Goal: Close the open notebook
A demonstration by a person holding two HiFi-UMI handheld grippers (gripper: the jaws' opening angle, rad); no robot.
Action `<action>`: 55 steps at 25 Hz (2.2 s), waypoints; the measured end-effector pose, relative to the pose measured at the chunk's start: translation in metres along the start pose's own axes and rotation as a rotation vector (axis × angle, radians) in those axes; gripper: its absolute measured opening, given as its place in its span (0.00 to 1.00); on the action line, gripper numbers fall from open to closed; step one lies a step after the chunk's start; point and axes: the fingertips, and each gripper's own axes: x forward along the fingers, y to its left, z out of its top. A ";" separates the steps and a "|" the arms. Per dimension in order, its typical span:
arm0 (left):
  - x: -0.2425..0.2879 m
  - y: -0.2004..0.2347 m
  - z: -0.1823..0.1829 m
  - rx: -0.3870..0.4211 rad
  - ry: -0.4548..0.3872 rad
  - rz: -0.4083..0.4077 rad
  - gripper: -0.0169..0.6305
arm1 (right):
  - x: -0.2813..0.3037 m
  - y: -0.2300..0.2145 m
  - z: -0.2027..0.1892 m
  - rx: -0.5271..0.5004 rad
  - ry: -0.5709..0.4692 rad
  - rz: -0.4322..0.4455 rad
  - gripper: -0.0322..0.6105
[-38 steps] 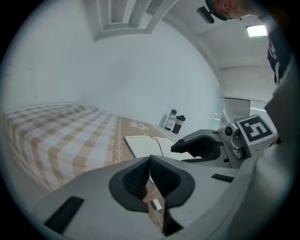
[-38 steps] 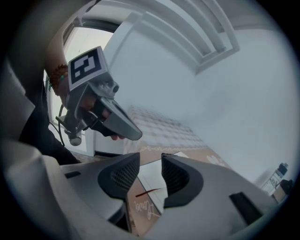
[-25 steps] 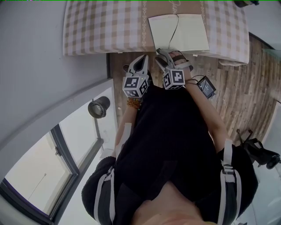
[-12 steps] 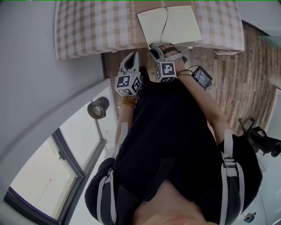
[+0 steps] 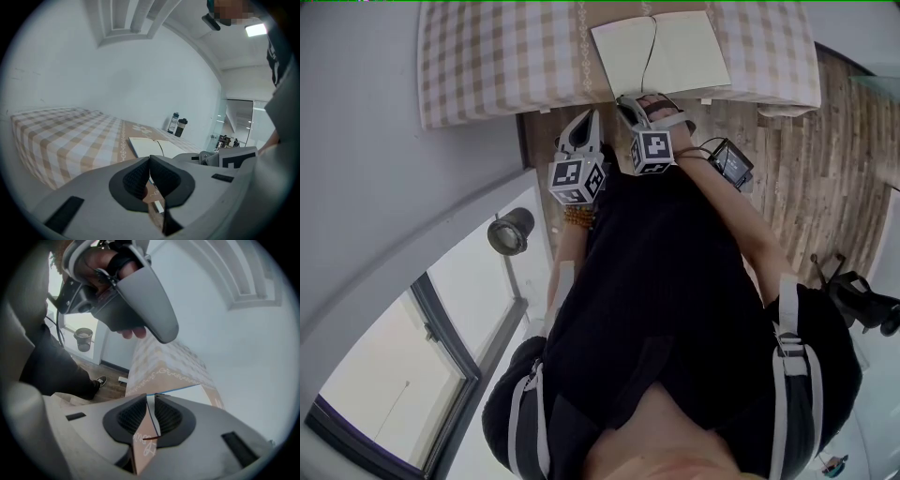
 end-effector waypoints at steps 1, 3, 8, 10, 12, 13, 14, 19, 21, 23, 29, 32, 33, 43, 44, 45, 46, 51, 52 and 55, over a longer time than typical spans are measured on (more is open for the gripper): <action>0.000 0.000 0.000 0.000 0.000 0.000 0.05 | -0.001 0.001 0.001 0.008 -0.005 0.002 0.14; 0.000 -0.001 -0.001 0.001 0.002 0.002 0.05 | -0.002 0.002 0.002 0.017 -0.012 0.003 0.11; 0.000 -0.002 -0.002 -0.002 -0.001 0.004 0.05 | -0.006 0.001 0.004 0.049 -0.030 0.003 0.08; 0.000 -0.003 -0.001 -0.003 -0.001 0.004 0.05 | -0.009 0.000 0.006 0.066 -0.042 0.005 0.07; 0.001 -0.004 -0.001 -0.004 -0.003 0.002 0.05 | -0.013 -0.003 0.009 0.072 -0.056 -0.002 0.07; 0.002 -0.005 0.000 -0.004 -0.003 0.001 0.05 | -0.016 -0.005 0.010 0.072 -0.063 -0.008 0.07; 0.003 -0.005 0.000 -0.003 -0.004 -0.001 0.05 | -0.018 -0.007 0.011 0.073 -0.072 -0.016 0.07; 0.008 -0.009 0.000 0.001 -0.001 -0.008 0.05 | -0.032 -0.019 0.018 0.113 -0.129 -0.046 0.06; 0.010 -0.012 -0.001 0.008 0.004 -0.011 0.05 | -0.037 -0.022 0.019 0.121 -0.143 -0.056 0.06; 0.012 -0.015 0.001 0.015 0.004 -0.014 0.05 | -0.042 -0.026 0.019 0.135 -0.158 -0.067 0.06; 0.019 -0.015 0.011 0.034 -0.015 -0.012 0.05 | -0.058 -0.040 0.023 0.191 -0.208 -0.098 0.06; 0.022 -0.017 0.015 0.036 -0.022 -0.006 0.05 | -0.064 -0.044 0.023 0.196 -0.221 -0.108 0.06; 0.022 -0.017 0.016 0.037 -0.023 -0.005 0.05 | -0.066 -0.045 0.023 0.193 -0.224 -0.112 0.06; 0.023 -0.022 0.023 0.040 -0.043 0.011 0.05 | -0.080 -0.055 0.021 0.214 -0.257 -0.150 0.06; 0.024 -0.023 0.023 0.039 -0.044 0.011 0.05 | -0.081 -0.056 0.020 0.214 -0.260 -0.152 0.06; 0.024 -0.024 0.023 0.039 -0.044 0.010 0.05 | -0.082 -0.057 0.020 0.214 -0.263 -0.154 0.06; 0.024 -0.025 0.023 0.040 -0.043 0.009 0.05 | -0.083 -0.057 0.020 0.215 -0.266 -0.157 0.06; 0.026 -0.029 0.022 0.045 -0.042 0.001 0.05 | -0.090 -0.062 0.017 0.233 -0.275 -0.176 0.06; 0.027 -0.030 0.022 0.045 -0.042 -0.001 0.05 | -0.092 -0.063 0.017 0.238 -0.280 -0.182 0.06; 0.029 -0.036 0.021 0.050 -0.037 -0.011 0.05 | -0.097 -0.067 0.016 0.253 -0.294 -0.197 0.06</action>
